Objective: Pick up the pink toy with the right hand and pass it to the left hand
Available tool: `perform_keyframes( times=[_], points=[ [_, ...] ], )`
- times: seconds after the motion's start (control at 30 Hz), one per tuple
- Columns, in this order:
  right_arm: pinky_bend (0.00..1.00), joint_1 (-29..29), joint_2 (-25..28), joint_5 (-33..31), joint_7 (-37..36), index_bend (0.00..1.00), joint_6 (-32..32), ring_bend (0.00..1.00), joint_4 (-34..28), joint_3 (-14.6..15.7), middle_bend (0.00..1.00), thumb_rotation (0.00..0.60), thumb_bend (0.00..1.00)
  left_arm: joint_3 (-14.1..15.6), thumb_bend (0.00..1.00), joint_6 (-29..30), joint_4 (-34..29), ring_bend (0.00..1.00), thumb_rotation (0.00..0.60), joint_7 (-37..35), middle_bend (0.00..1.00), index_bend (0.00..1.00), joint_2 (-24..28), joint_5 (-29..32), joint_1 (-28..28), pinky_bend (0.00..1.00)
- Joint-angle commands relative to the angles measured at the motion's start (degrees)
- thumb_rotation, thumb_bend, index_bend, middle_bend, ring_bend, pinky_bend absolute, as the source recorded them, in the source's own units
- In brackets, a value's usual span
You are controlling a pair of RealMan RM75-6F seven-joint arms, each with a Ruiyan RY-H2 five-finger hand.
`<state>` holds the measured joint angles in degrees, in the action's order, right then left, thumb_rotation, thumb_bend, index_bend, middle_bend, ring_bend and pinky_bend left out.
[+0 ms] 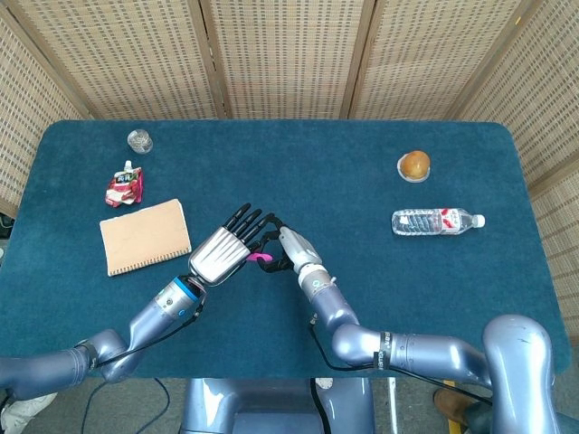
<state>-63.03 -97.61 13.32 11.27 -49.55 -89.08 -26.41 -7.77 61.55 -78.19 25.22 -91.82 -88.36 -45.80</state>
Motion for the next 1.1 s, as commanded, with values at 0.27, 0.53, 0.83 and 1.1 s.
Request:
perform_keyframes(
  times=[0.27,0.53,0.83,1.1],
  points=[
    [0.0,0.0,0.2,0.2,-0.5,0.66,0.3,0.0,0.0,0.2,0.12,0.6,0.58,0.0,0.47,-0.3,0.5,0.0,0.6,0.1,0.0,0.54,-0.9,0.7,-0.5,0.0],
    [0.0,0.2,0.5,0.4,-1.0,0.66,0.4,0.0,-0.3,0.4,0.12,0.6,0.58,0.1,0.48,-0.3,0.6,0.0,0.6,0.3,0.0,0.6,-1.2,1.0,-0.7,0.0],
    [0.0,0.4,0.7,0.5,-1.5,0.67,0.7,0.0,0.0,0.7,0.12,0.6,0.58,0.1,0.48,0.2,0.8,0.0,0.6,0.7,0.0,0.74,-1.5,1.2,-0.7,0.0],
    [0.0,0.6,0.9,0.7,-1.9,0.67,0.8,0.0,0.3,0.9,0.12,0.6,0.58,-0.5,0.48,1.0,0.2,0.0,0.6,0.1,0.0,0.79,-1.1,1.6,-0.6,0.0]
  ],
)
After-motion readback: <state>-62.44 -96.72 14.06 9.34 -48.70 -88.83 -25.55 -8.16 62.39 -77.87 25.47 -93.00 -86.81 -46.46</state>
